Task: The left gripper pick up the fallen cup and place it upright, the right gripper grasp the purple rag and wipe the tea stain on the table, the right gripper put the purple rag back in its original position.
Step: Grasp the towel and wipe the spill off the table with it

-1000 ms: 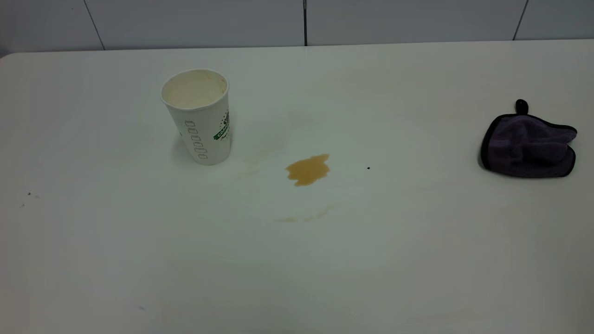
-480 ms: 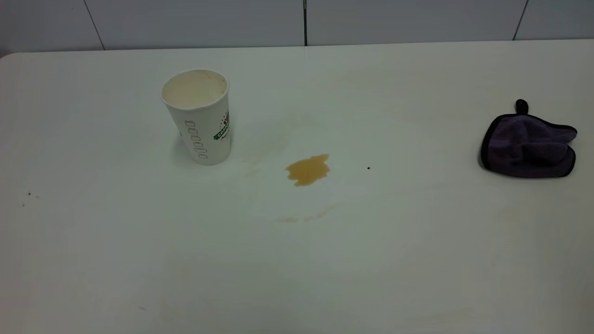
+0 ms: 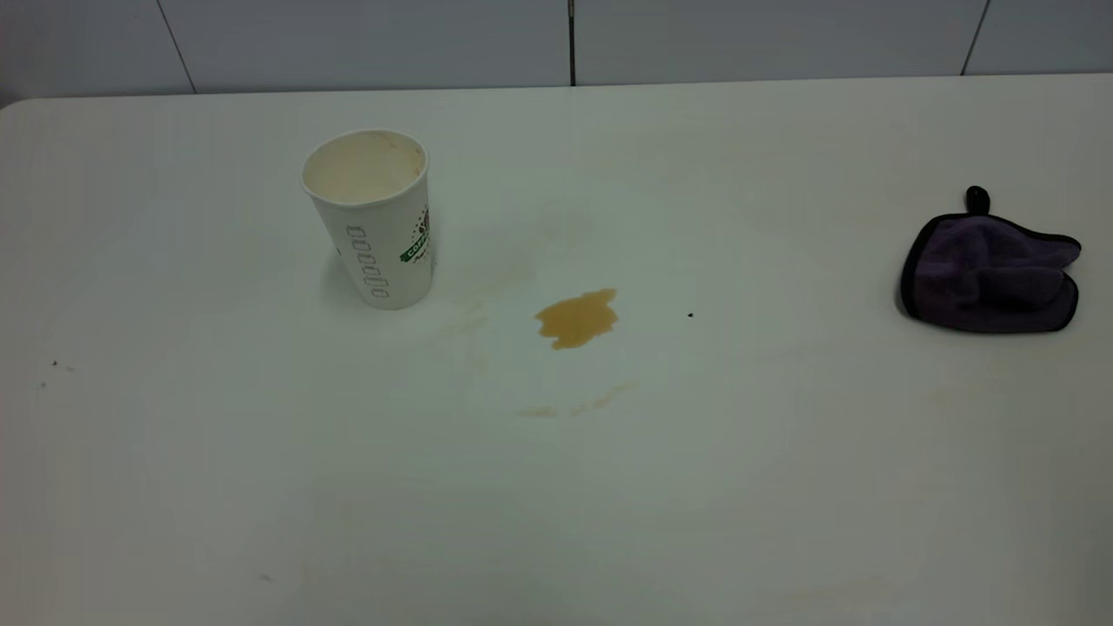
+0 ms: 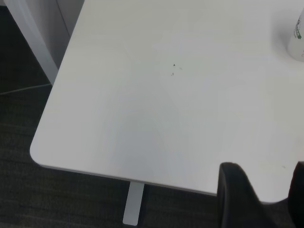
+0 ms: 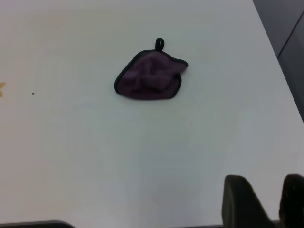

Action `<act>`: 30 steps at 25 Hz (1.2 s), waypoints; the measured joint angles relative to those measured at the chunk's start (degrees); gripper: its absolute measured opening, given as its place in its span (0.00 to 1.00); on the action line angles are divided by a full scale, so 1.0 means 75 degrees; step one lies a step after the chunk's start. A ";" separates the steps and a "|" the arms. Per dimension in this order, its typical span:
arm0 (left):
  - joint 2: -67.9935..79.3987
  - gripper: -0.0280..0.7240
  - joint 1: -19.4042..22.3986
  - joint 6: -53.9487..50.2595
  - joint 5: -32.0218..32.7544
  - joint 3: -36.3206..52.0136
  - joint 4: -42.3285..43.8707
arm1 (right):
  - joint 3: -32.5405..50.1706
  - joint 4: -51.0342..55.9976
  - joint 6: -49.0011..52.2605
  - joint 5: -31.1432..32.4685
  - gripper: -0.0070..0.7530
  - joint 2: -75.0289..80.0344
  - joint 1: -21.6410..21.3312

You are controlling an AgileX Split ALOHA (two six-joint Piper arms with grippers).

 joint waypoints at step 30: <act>0.0000 0.45 0.0000 0.0025 0.0000 0.0000 0.0000 | -0.3072 0.0744 -0.0667 -0.1323 0.94 0.5941 0.0000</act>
